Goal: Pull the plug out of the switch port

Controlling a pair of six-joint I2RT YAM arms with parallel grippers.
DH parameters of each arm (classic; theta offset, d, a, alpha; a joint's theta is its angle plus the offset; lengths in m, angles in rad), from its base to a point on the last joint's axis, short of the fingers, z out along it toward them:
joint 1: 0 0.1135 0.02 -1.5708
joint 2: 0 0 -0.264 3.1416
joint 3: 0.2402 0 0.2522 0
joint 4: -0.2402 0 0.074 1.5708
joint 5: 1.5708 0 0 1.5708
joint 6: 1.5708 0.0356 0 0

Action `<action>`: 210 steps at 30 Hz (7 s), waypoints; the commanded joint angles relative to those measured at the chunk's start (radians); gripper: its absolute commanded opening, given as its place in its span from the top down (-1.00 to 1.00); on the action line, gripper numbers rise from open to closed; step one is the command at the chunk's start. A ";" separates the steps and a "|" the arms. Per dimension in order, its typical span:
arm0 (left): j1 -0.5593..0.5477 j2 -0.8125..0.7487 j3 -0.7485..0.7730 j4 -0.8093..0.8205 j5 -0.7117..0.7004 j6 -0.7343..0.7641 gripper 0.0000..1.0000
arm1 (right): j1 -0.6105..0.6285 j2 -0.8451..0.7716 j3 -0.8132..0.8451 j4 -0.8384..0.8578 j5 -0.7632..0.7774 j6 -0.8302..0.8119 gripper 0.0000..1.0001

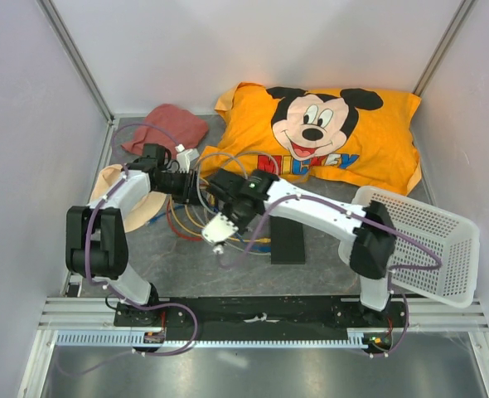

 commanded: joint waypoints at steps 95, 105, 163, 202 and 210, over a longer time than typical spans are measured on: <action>0.083 -0.300 0.147 -0.109 -0.309 0.104 -0.88 | -0.127 -0.422 -0.440 0.591 -0.360 0.768 -0.96; 0.083 -0.323 0.235 -0.492 0.165 0.509 -0.44 | -0.241 -0.476 -0.539 0.593 -0.259 1.044 -0.96; -0.491 0.449 0.121 0.186 0.020 -0.086 0.00 | -0.437 -0.306 -0.860 0.719 -0.473 1.411 0.87; -0.505 0.551 0.157 0.126 0.080 -0.052 0.97 | -0.439 -0.275 -0.872 0.737 -0.426 1.473 0.99; -0.505 0.551 0.215 0.045 -0.028 -0.051 0.97 | -0.439 -0.278 -0.872 0.736 -0.428 1.469 0.99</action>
